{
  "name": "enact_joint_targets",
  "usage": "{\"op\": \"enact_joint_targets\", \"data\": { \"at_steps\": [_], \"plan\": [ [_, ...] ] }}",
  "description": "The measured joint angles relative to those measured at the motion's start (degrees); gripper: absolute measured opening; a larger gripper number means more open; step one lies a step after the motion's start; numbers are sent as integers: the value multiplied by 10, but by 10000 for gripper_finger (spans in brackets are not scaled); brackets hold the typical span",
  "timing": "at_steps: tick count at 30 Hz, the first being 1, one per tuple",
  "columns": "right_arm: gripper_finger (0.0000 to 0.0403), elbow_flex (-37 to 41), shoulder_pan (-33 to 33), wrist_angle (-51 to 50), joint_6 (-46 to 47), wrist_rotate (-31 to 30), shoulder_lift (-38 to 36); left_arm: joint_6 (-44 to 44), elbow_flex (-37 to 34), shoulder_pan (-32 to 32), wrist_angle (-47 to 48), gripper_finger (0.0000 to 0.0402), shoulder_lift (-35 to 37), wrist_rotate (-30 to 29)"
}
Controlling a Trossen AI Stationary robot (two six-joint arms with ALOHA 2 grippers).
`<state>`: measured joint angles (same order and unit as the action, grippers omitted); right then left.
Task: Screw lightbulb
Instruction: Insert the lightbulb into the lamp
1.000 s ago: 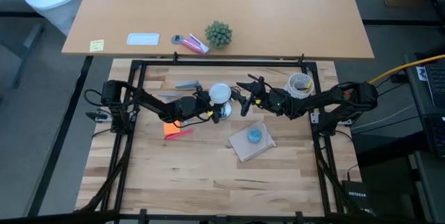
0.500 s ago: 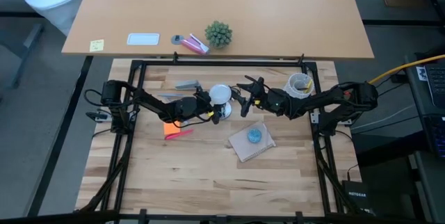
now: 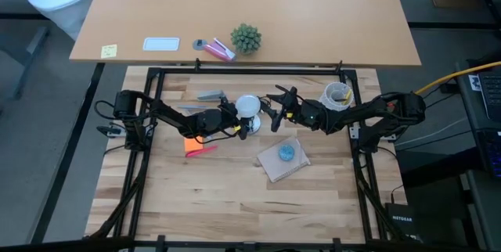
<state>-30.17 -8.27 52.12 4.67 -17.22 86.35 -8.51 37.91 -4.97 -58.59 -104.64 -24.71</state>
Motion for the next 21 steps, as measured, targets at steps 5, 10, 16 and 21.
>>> {"op": "enact_joint_targets", "data": {
  "at_steps": [5, 10, 16, 21],
  "plan": [
    [236, 0, 0, 0, 0, 14, 0, 0, 0, 0, 1, 169, 0, 0],
    [236, 0, 0, -2, 0, 19, 0, 0, 0, 0, -2, 169, 0, 1],
    [236, 0, 0, -17, 0, 22, 1, 0, 0, 1, -7, 169, 1, 1],
    [236, 0, 0, -16, 0, 23, 1, 3, 0, 4, -1, 169, 13, 2]
  ]
}}
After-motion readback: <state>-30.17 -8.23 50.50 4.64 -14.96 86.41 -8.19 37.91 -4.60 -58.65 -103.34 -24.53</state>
